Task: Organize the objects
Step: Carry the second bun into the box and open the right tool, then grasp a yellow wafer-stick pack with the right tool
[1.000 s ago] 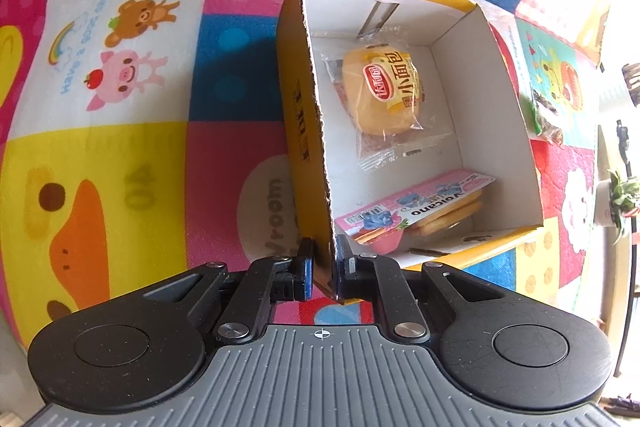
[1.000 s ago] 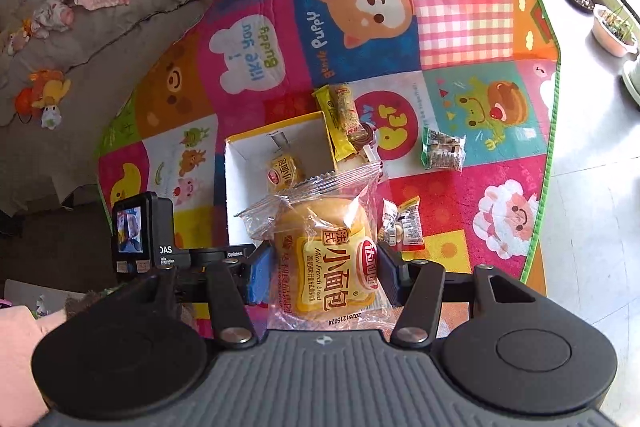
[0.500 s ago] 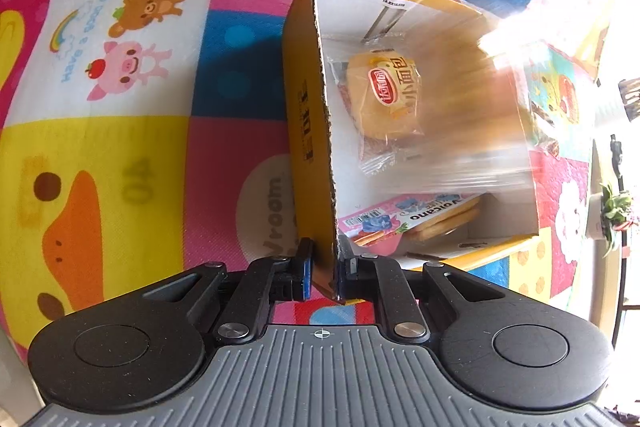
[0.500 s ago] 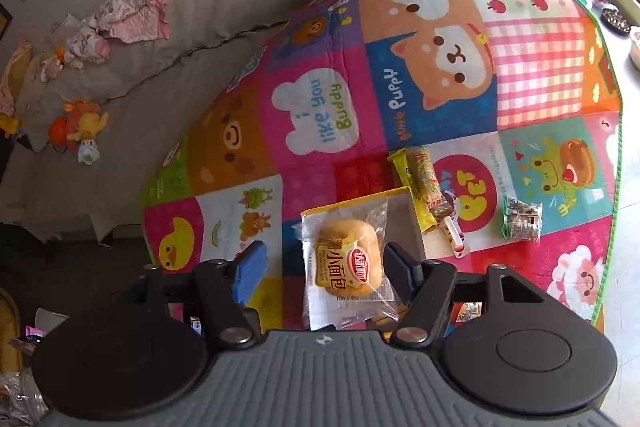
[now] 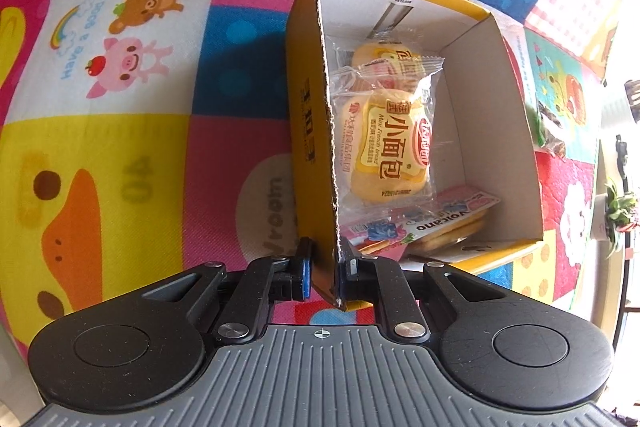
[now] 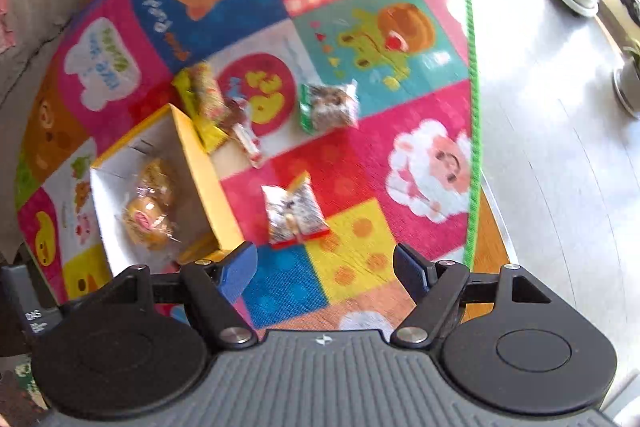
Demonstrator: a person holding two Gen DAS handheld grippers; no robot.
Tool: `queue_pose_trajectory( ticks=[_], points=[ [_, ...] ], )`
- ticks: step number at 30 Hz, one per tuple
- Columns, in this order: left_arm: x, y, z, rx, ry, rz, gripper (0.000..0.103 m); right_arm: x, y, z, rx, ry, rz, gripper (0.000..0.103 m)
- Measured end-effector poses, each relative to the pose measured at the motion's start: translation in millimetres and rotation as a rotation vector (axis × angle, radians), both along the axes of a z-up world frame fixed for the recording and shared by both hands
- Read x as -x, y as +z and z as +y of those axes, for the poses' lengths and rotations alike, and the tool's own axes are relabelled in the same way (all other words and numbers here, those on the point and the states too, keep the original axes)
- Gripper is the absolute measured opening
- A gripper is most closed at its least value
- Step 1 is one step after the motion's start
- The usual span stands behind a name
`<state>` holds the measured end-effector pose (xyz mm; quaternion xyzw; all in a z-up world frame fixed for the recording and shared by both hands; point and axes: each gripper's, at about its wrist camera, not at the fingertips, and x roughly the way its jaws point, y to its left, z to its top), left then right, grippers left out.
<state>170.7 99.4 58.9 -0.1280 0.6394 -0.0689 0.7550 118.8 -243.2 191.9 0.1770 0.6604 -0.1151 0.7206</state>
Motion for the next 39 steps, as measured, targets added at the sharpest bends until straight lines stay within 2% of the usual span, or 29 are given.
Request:
queue_pose_trajectory(
  ticks=[4, 10, 15, 19, 22, 25, 28, 29, 31, 33, 34, 36, 39],
  points=[
    [-1, -1, -2, -0.013, 0.01, 0.009, 0.014, 16, -33, -12, -0.04, -0.033, 0.082, 0.076],
    [-3, -1, -5, -0.034, 0.035, 0.038, 0.012, -18, -55, 4, -0.08, 0.096, 0.083, 0.076],
    [-6, 0, -8, -0.061, 0.079, 0.07, 0.011, -106, -60, 22, -0.148, 0.208, 0.002, 0.076],
    [-11, 2, -14, -0.087, 0.126, 0.103, 0.011, -202, -77, 54, -0.17, 0.322, -0.08, 0.076],
    [-16, 3, -15, -0.102, 0.155, 0.114, 0.01, -256, -106, 83, -0.173, 0.408, -0.076, 0.077],
    [-19, 2, -16, -0.113, 0.166, 0.118, 0.01, -287, -139, 117, -0.164, 0.481, -0.039, 0.078],
    [-22, 2, -18, -0.122, 0.166, 0.122, 0.01, -298, -161, 135, -0.068, 0.519, -0.017, 0.077],
    [-23, 2, -18, -0.124, 0.167, 0.123, 0.009, -299, -165, 135, -0.058, 0.518, -0.009, 0.071],
    [-23, 2, -19, -0.125, 0.173, 0.125, 0.009, -296, -165, 123, -0.106, 0.489, -0.008, 0.067],
    [-24, 2, -21, -0.127, 0.173, 0.129, 0.009, -287, -163, 109, -0.109, 0.5, 0.011, 0.053],
    [-25, 1, -22, -0.129, 0.173, 0.13, 0.009, -280, -163, 100, -0.107, 0.503, 0.026, 0.051],
    [-27, -1, -23, -0.133, 0.175, 0.131, 0.009, -259, -167, 78, -0.096, 0.497, 0.084, 0.05],
    [-30, -5, -24, -0.137, 0.164, 0.139, 0.009, -223, -164, 39, -0.149, 0.449, 0.132, 0.05]
  ],
)
